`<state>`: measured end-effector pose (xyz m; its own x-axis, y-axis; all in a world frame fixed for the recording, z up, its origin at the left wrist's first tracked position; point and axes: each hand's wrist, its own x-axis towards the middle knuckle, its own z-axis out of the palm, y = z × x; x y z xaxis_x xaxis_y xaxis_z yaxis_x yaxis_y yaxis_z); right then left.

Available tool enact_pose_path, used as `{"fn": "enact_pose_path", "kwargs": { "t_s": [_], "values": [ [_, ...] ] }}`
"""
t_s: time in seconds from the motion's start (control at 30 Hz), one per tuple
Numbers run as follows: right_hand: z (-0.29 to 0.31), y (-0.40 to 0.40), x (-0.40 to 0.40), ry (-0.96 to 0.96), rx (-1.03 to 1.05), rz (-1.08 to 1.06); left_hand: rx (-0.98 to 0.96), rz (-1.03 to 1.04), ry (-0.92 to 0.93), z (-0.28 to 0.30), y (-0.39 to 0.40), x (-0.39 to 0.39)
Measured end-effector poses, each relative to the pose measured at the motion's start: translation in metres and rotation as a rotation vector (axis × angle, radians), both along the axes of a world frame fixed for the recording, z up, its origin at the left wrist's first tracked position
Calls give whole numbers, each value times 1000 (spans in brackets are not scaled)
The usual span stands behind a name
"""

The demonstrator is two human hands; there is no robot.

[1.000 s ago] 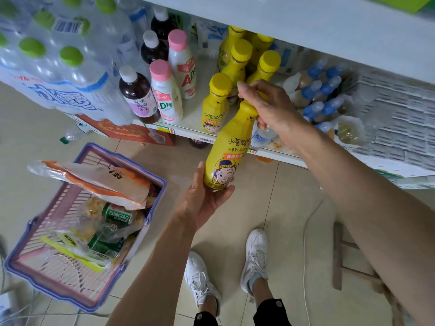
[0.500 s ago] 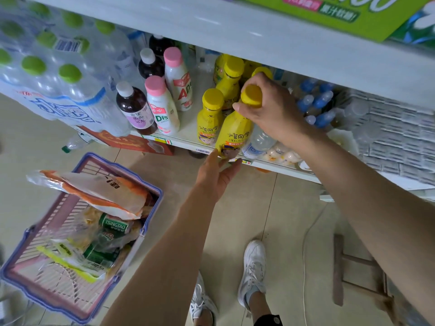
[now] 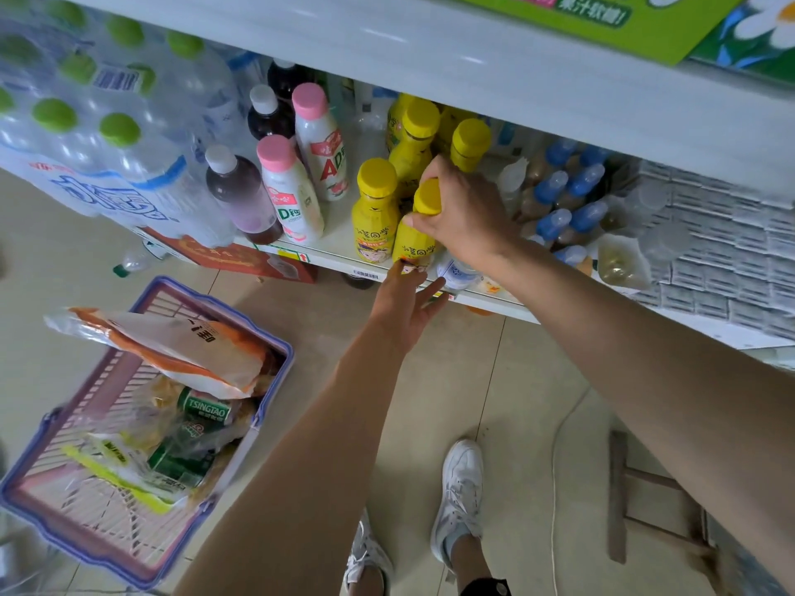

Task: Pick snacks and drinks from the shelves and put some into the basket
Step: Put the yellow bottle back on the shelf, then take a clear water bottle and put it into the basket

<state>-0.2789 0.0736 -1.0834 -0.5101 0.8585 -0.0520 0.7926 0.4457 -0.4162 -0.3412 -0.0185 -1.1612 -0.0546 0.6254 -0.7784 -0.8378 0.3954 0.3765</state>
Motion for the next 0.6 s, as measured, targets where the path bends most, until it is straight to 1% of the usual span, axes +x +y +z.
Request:
{"fn": "enact_pose_path", "kwargs": {
  "t_s": [0.13,0.33,0.4,0.43,0.5,0.53,0.6],
  "values": [
    [-3,-4,3,24,-15,-10,4,-14,5,0,0,1],
    [3,8,7,15,-115,26,21,-58,32,2,0,0],
    [9,13,12,55,-130,5,26,-71,44,1,-1,0],
    [13,16,18,101,-113,-30,26,-75,55,1,-1,0],
    [17,23,36,161,-4,-135,8,-77,81,3,-1,3],
    [17,25,47,172,45,-182,-9,-89,98,5,-1,6],
    [17,24,67,139,41,-202,-32,-145,142,9,0,13]
  ]
}}
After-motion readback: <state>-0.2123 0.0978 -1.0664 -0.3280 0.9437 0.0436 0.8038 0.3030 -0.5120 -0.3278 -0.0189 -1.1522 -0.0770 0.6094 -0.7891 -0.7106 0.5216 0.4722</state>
